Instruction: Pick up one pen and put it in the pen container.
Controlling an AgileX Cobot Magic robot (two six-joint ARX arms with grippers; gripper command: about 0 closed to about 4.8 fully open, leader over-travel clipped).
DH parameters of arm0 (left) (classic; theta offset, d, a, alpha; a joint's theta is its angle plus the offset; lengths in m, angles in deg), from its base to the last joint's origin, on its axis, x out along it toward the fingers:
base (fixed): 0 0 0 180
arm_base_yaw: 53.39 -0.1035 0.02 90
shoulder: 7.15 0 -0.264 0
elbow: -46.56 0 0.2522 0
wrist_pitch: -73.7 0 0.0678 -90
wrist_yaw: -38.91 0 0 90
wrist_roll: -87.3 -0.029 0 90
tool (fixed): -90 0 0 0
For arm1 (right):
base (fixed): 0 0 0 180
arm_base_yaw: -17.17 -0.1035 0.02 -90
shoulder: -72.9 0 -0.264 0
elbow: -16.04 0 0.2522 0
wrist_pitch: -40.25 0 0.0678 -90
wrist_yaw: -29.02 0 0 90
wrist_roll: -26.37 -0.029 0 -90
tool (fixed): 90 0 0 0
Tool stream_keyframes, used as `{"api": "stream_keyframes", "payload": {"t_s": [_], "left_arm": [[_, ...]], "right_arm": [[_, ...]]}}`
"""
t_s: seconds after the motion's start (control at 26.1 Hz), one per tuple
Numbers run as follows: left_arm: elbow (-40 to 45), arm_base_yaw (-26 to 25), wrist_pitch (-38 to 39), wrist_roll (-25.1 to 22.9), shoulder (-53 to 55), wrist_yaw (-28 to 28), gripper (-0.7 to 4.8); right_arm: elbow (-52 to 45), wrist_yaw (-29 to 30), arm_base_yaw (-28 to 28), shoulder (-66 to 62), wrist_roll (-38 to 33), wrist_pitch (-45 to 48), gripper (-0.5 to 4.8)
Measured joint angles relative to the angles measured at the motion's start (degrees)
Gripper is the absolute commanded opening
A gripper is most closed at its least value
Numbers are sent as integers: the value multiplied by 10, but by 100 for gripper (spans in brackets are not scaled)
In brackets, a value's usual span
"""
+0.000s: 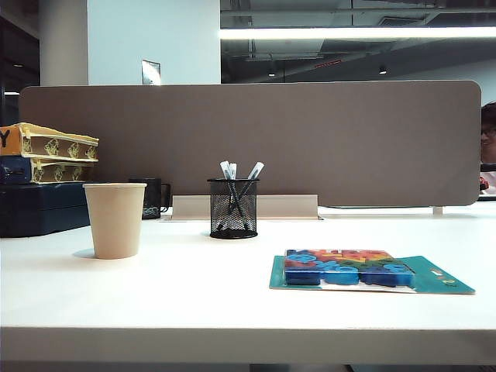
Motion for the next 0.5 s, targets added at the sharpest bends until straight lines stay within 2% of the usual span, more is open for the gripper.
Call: {"api": "stream_keyframes", "payload": {"t_s": [0.08, 0.23, 0.5], "left_arm": [[0, 0, 0, 0, 0, 1, 184], [-2, 0, -4, 0, 0, 1, 184], [-2, 0, -56, 0, 0, 2, 183]], "right_arm": [[0, 4, 0, 0, 0, 0, 181], [0, 14, 0, 0, 0, 1, 181], [0, 15, 0, 0, 0, 31, 180]]}}
